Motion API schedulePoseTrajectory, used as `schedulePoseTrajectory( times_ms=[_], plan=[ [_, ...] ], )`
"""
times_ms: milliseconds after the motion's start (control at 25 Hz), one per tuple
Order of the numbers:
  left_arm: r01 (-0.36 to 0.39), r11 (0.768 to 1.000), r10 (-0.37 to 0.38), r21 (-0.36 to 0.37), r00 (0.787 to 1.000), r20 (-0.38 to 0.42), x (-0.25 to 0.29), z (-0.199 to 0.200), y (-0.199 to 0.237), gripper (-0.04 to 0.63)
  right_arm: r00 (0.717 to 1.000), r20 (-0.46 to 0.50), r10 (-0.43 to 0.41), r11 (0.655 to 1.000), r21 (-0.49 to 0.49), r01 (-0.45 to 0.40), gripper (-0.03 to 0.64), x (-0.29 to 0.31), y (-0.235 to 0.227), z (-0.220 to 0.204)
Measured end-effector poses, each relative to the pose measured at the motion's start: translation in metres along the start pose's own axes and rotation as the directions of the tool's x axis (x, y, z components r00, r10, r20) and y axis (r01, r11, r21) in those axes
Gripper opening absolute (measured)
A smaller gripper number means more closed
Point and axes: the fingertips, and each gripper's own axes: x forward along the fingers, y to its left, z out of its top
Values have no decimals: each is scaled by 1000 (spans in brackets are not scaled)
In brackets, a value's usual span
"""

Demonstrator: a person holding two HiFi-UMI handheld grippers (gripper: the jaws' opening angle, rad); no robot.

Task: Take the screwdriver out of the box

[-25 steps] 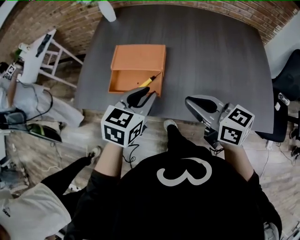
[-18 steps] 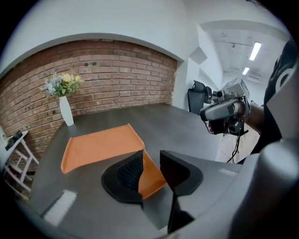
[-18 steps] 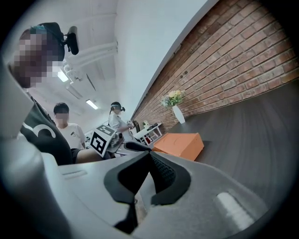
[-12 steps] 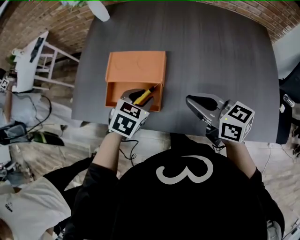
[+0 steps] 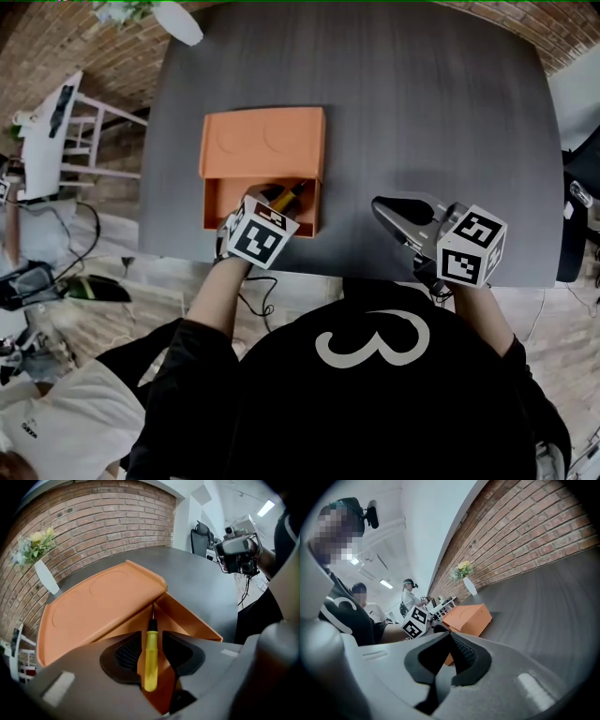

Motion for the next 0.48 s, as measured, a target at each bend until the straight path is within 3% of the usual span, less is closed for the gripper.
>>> schedulePoseTrajectory(
  times_ms=[480],
  plan=[
    [22, 1000, -22, 4, 997, -70, 11, -11, -1, 107, 1000, 7, -21, 999, 27, 21, 2, -3, -10, -9]
  ],
)
